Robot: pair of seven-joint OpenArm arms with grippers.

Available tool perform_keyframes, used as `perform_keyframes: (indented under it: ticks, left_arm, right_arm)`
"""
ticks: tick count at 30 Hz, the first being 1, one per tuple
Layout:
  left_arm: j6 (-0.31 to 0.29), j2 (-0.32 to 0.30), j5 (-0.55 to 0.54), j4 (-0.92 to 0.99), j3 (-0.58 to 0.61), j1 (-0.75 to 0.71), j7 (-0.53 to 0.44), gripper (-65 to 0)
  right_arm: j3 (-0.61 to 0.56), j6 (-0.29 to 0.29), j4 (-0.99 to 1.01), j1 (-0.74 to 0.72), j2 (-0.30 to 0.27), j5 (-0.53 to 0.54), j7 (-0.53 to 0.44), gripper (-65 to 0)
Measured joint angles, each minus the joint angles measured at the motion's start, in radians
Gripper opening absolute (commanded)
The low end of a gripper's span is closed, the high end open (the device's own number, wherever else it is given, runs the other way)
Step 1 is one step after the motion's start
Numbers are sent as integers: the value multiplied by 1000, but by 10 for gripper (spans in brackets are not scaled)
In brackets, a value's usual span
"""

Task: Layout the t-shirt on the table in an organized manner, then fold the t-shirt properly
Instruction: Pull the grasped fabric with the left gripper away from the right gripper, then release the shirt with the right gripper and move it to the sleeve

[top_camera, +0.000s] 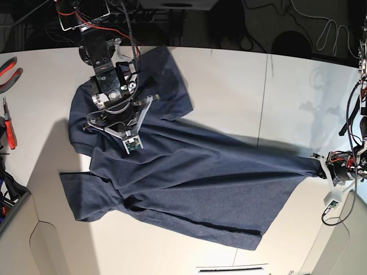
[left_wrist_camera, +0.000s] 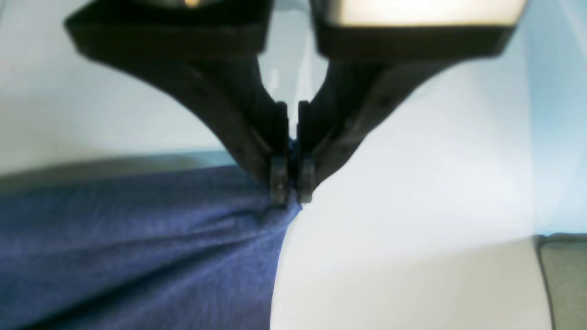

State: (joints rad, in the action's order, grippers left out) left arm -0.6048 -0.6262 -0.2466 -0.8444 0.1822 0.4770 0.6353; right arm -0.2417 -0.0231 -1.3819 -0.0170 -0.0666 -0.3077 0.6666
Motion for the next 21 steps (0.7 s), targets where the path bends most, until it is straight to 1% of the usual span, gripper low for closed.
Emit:
perform_keyframes:
  ticks: [7, 9, 10, 15, 21]
  left_arm:
    - [-1, 1, 0, 0, 0, 0, 0, -647]
    - [-2, 0, 0, 0, 0, 0, 0, -531]
    - [-1, 0, 0, 0, 0, 0, 0, -498]
    - [2, -6, -64, 0, 0, 0, 0, -493]
    - [2, -5, -82, 0, 0, 0, -66, -493]
  right_arm:
    - [0, 0, 0, 0, -3, 14, 0, -650]
    - [0, 1, 0, 0, -3, 16, 0, -650]
    - [0, 1, 0, 0, -3, 16, 0, -650]
    - [0, 1, 0, 0, -3, 16, 0, -650]
    - [0, 1, 0, 0, -3, 21, 0, -650]
